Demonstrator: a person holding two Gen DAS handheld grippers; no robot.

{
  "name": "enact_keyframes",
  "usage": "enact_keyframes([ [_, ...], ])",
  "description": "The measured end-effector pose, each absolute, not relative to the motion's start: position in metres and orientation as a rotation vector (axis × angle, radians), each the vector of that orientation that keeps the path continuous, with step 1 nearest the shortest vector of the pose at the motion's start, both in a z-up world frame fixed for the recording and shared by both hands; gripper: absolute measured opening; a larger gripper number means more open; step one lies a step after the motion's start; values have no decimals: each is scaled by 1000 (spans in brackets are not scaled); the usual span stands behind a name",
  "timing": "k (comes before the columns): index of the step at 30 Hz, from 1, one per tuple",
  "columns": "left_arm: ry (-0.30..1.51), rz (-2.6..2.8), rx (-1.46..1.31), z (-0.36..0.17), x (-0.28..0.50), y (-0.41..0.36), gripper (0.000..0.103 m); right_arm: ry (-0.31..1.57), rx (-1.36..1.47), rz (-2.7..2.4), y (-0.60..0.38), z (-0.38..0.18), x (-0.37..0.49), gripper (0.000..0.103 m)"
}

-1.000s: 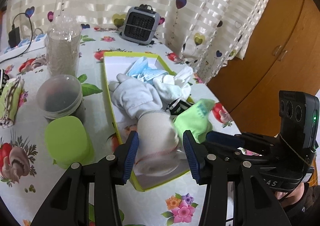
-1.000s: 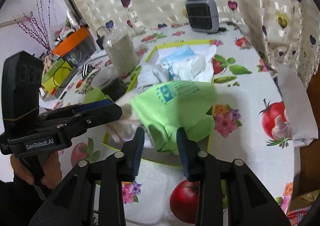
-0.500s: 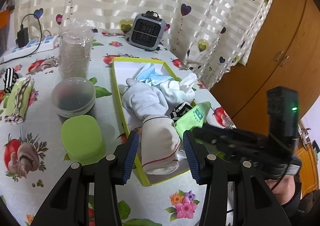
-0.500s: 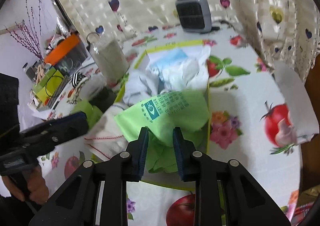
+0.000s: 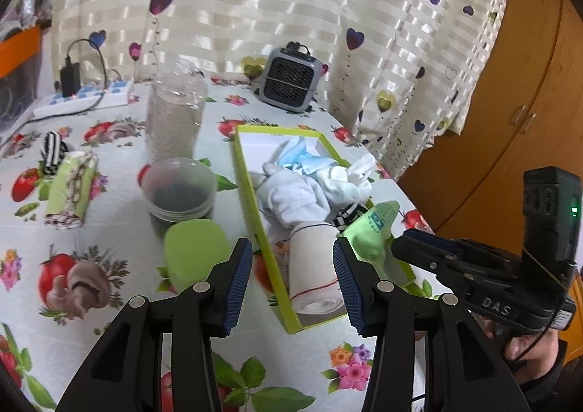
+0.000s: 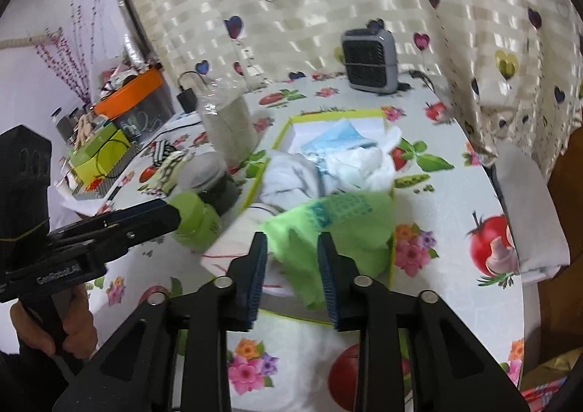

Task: Organize soft objects
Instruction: 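Lower bandage and green cloth into the box and open both tools, then withdraw both open tools from the box toward the remaining items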

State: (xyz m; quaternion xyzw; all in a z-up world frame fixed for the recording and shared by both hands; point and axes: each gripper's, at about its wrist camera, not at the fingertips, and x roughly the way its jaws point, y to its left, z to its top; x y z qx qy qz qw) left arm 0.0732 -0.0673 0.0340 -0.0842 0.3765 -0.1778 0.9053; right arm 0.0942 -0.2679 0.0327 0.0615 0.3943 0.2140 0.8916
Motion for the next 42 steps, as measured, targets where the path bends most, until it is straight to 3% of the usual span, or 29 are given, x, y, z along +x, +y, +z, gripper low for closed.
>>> enact_keyframes([
  [2, 769, -355, -172, 37, 70, -63, 45, 803, 115, 454, -262, 38, 90, 41],
  [25, 734, -157, -157, 38, 52, -20, 45, 784, 32, 569, -205, 49, 80, 41],
  [42, 773, 38, -239, 17, 41, 54, 45, 768, -47, 702, -144, 57, 78, 41],
])
